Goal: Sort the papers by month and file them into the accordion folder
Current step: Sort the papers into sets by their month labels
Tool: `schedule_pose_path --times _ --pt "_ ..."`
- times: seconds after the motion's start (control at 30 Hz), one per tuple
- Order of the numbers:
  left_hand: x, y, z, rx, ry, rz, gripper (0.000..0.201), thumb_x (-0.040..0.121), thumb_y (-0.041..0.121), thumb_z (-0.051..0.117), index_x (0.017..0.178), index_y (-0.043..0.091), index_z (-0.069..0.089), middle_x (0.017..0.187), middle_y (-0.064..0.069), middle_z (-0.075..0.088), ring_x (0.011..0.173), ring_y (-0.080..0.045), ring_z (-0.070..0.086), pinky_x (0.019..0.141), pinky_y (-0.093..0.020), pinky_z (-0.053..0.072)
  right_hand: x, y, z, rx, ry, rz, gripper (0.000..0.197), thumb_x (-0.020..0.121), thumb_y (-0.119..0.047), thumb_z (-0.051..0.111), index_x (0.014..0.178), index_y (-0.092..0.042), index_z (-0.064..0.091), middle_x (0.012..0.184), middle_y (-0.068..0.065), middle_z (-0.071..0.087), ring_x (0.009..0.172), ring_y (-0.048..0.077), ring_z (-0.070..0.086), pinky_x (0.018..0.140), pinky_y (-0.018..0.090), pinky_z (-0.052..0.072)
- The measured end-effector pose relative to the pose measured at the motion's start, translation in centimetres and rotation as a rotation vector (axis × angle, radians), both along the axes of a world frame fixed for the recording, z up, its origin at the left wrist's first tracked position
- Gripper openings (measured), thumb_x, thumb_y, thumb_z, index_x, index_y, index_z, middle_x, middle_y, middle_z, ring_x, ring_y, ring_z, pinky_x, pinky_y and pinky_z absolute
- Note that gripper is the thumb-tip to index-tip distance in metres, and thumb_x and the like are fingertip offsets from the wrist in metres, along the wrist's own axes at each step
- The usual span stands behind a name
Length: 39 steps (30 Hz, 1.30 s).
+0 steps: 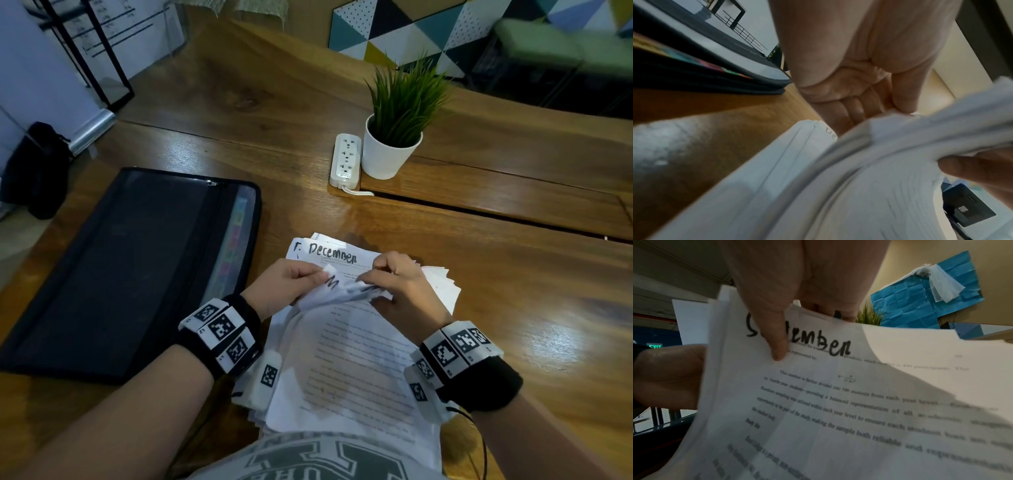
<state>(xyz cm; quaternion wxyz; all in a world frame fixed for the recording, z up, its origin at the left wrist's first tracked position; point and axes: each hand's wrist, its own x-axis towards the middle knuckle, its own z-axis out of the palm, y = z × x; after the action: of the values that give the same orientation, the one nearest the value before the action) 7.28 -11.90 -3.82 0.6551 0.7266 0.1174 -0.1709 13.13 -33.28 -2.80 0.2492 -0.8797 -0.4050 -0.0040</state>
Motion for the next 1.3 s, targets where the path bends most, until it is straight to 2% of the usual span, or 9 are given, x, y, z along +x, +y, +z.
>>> schedule_pose_path --times 0.1,0.33,0.57,0.7,0.87,0.97,1.03,1.2,1.3 --pt "0.2 -0.1 0.6 -0.015 0.06 0.022 0.043 0.096 0.039 0.046 0.096 0.006 0.072 0.089 -0.002 0.074 0.08 -0.014 0.068 0.074 -0.025 0.053 0.2 -0.3 0.1 -0.023 0.023 0.025 0.024 0.064 -0.004 0.077 0.086 -0.008 0.068 0.099 0.011 0.063 0.095 0.021 0.052 0.079 0.035 0.044" --pt "1.6 0.9 -1.8 0.46 0.058 0.161 0.025 0.091 0.02 0.059 0.112 0.008 0.064 0.106 0.001 0.062 0.103 -0.017 0.059 0.087 -0.027 0.043 -0.5 -1.3 1.2 -0.075 0.175 0.071 0.018 0.067 -0.001 0.064 0.082 -0.011 0.066 0.075 -0.001 0.067 0.064 0.01 0.055 0.058 0.013 0.036" --pt "1.8 0.0 -1.5 0.432 0.071 0.144 0.006 0.085 0.014 0.066 0.084 0.012 0.06 0.088 0.003 0.061 0.083 -0.013 0.056 0.075 -0.026 0.046 -0.4 -1.5 1.1 -0.067 0.162 0.092 0.018 0.07 -0.005 0.062 0.086 -0.008 0.069 0.083 0.003 0.068 0.074 0.022 0.064 0.064 0.029 0.049" --pt "1.2 0.3 -0.6 0.172 -0.015 0.133 0.016 0.086 0.001 0.062 0.101 0.007 0.063 0.102 -0.008 0.068 0.092 -0.018 0.063 0.08 -0.031 0.053 0.0 -1.9 0.9 -0.029 0.118 0.029 0.026 0.066 0.003 0.074 0.088 -0.01 0.067 0.101 0.007 0.063 0.094 0.02 0.056 0.076 0.036 0.051" --pt "0.1 1.0 0.0 -0.02 0.033 -0.061 0.015 0.087 -0.001 0.06 0.093 0.006 0.071 0.09 -0.007 0.07 0.078 -0.011 0.063 0.07 -0.02 0.053 0.6 -2.0 0.8 -0.018 0.09 0.026 0.031 0.072 -0.008 0.068 0.102 -0.009 0.068 0.133 0.016 0.05 0.129 0.024 0.038 0.106 0.041 0.027" --pt "-0.3 1.2 0.2 -0.098 0.083 -0.112 0.017 0.089 0.009 0.058 0.093 0.002 0.073 0.104 -0.016 0.069 0.087 -0.018 0.064 0.076 -0.025 0.054 0.4 -1.6 1.4 -0.024 0.108 0.096 0.018 0.072 -0.011 0.065 0.089 -0.017 0.064 0.094 0.008 0.069 0.095 0.026 0.064 0.092 0.051 0.044" --pt "-0.2 1.2 0.0 -0.082 0.053 0.002 0.021 0.09 0.013 0.054 0.092 0.003 0.072 0.1 -0.012 0.07 0.091 -0.022 0.063 0.075 -0.026 0.052 0.0 -1.5 1.7 -0.017 0.155 0.066 0.021 0.074 -0.007 0.069 0.09 -0.017 0.062 0.08 -0.001 0.067 0.074 0.024 0.061 0.069 0.04 0.051" --pt "0.9 1.7 -2.2 0.448 0.051 0.222 0.019 0.088 0.017 0.06 0.107 0.016 0.061 0.105 -0.002 0.06 0.099 -0.015 0.054 0.08 -0.025 0.042 -0.7 -1.0 1.6 -0.018 0.371 -0.087 0.068 0.079 -0.011 0.07 0.128 -0.034 0.031 0.075 -0.019 0.055 0.075 0.015 0.059 0.073 0.033 0.05" --pt "1.2 1.2 -2.1 0.513 0.063 0.118 0.016 0.087 0.015 0.061 0.103 0.016 0.058 0.098 0.0 0.054 0.091 -0.014 0.05 0.065 -0.017 0.036 -0.4 -1.1 1.5 -0.019 0.206 0.02 0.05 0.077 -0.01 0.07 0.123 -0.023 0.054 0.075 -0.015 0.059 0.071 0.01 0.056 0.067 0.025 0.043"
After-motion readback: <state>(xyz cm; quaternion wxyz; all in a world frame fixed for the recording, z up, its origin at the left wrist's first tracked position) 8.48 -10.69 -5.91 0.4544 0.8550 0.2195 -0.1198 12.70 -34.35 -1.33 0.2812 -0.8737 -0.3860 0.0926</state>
